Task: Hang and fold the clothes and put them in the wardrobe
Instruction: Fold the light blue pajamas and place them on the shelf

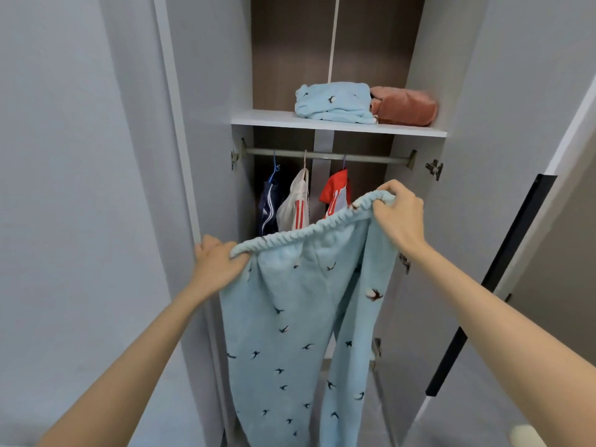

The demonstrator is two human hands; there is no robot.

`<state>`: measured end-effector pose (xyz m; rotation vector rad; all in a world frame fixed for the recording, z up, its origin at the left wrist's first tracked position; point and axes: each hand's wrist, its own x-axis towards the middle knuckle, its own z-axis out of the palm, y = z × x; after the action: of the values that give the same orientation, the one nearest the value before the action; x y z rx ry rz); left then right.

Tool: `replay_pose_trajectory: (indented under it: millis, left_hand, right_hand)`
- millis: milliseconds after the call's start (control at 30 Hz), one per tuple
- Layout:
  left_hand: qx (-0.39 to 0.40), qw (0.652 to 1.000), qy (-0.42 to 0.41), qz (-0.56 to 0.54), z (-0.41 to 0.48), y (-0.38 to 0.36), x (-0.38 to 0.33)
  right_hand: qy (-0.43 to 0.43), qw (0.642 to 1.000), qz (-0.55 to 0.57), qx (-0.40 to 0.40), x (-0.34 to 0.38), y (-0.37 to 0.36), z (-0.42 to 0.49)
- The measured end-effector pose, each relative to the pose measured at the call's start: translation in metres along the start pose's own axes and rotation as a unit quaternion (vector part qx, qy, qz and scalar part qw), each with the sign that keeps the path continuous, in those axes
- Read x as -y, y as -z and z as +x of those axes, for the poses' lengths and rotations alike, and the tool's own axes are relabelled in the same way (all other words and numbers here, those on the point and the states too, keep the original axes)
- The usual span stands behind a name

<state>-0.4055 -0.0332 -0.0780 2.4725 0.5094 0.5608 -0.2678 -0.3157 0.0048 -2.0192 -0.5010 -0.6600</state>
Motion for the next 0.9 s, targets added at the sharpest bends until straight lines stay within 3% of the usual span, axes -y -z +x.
replay_pose_trajectory:
  millis: [67, 167, 233, 300, 367, 467, 600, 667, 733, 833, 900]
  left_hand:
    - [0.063, 0.966, 0.107, -0.226, -0.002, 0.012, -0.017]
    - [0.138, 0.896, 0.2, -0.371, -0.006, 0.016, -0.035]
    - [0.198, 0.845, 0.226, -0.443, -0.008, 0.016, -0.048]
    - [0.235, 0.82, 0.24, -0.464, -0.009, 0.015, -0.061]
    - [0.253, 0.808, 0.25, -0.47, -0.007, 0.014, -0.071]
    - [0.232, 0.791, 0.261, -0.502, -0.004, 0.016, -0.074]
    - [0.19, 0.768, 0.287, -0.541, -0.002, 0.018, -0.061]
    - [0.169, 0.816, 0.275, -0.479, -0.003, 0.01, -0.062]
    - [0.141, 0.853, 0.248, -0.438, -0.003, 0.0, -0.069]
    - [0.171, 0.829, 0.251, -0.47, -0.007, -0.013, -0.088]
    - [0.196, 0.807, 0.261, -0.492, -0.008, -0.019, -0.105]
  right_hand:
    - [-0.056, 0.996, -0.036, 0.062, -0.005, 0.003, 0.005]
    - [-0.164, 0.964, -0.067, 0.198, -0.011, 0.007, 0.004]
    - [-0.278, 0.927, 0.034, 0.248, -0.01, 0.013, -0.002]
    - [-0.366, 0.869, 0.156, 0.293, -0.011, 0.018, -0.004]
    - [-0.416, 0.822, 0.259, 0.291, -0.015, 0.023, -0.005]
    - [-0.466, 0.758, 0.401, 0.219, -0.026, 0.029, -0.007]
    - [-0.507, 0.714, 0.454, 0.167, -0.043, 0.039, -0.01]
    - [-0.513, 0.724, 0.433, 0.159, -0.042, 0.04, -0.014]
    - [-0.494, 0.758, 0.405, 0.133, -0.036, 0.034, -0.019]
    - [-0.426, 0.814, 0.379, 0.109, -0.022, 0.018, -0.029]
    - [-0.344, 0.868, 0.331, 0.135, -0.01, 0.008, -0.037]
